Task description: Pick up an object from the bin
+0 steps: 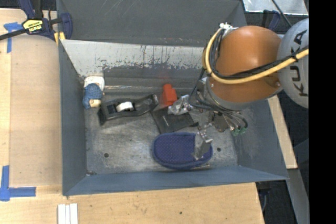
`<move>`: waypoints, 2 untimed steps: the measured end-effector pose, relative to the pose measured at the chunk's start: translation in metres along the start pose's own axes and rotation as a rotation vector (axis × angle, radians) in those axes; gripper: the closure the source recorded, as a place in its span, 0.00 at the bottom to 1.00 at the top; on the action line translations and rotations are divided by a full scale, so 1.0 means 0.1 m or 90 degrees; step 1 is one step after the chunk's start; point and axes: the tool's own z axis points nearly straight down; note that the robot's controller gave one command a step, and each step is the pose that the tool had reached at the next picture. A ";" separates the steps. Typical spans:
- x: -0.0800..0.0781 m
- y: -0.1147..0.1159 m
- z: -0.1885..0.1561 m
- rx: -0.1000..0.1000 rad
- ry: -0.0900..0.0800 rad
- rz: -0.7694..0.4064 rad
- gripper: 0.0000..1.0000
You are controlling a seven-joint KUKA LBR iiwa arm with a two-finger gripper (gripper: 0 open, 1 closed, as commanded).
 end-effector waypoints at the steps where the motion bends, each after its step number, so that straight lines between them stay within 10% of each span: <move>1: -0.19 0.21 1.40 0.001 -0.007 -0.047 0.00; 2: -0.19 0.21 1.37 0.000 -0.009 -0.045 1.00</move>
Offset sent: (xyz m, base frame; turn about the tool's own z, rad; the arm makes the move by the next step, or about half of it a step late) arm 0.0068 0.0251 -0.1416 -0.0734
